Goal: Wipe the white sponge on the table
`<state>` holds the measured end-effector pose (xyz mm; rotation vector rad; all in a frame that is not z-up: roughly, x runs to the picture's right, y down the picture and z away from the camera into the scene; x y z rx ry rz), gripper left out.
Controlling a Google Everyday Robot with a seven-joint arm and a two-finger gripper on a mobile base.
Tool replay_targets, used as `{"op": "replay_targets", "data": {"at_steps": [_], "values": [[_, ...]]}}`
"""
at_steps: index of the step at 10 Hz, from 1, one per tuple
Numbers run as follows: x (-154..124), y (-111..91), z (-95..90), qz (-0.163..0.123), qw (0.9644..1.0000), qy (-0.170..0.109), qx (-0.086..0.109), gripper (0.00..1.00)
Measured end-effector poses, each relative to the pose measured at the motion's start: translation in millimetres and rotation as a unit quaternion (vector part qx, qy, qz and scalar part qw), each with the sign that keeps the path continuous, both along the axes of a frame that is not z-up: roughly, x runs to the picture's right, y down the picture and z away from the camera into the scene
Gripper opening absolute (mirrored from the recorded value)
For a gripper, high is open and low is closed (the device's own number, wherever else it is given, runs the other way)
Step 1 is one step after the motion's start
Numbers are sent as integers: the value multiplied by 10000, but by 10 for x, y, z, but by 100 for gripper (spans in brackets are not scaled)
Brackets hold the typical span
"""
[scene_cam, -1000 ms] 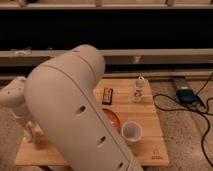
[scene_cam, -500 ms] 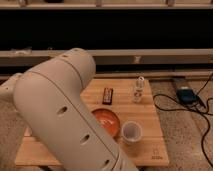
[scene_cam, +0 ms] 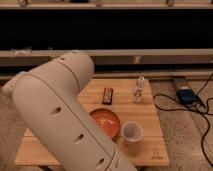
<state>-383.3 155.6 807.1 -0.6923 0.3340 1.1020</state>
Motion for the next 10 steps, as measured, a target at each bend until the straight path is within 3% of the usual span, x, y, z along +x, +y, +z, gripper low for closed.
{"op": "replay_targets", "data": {"at_steps": [5, 10], "values": [[173, -139, 166, 222, 9983, 523, 138, 0], [461, -213, 315, 383, 9959, 809, 131, 0]]}}
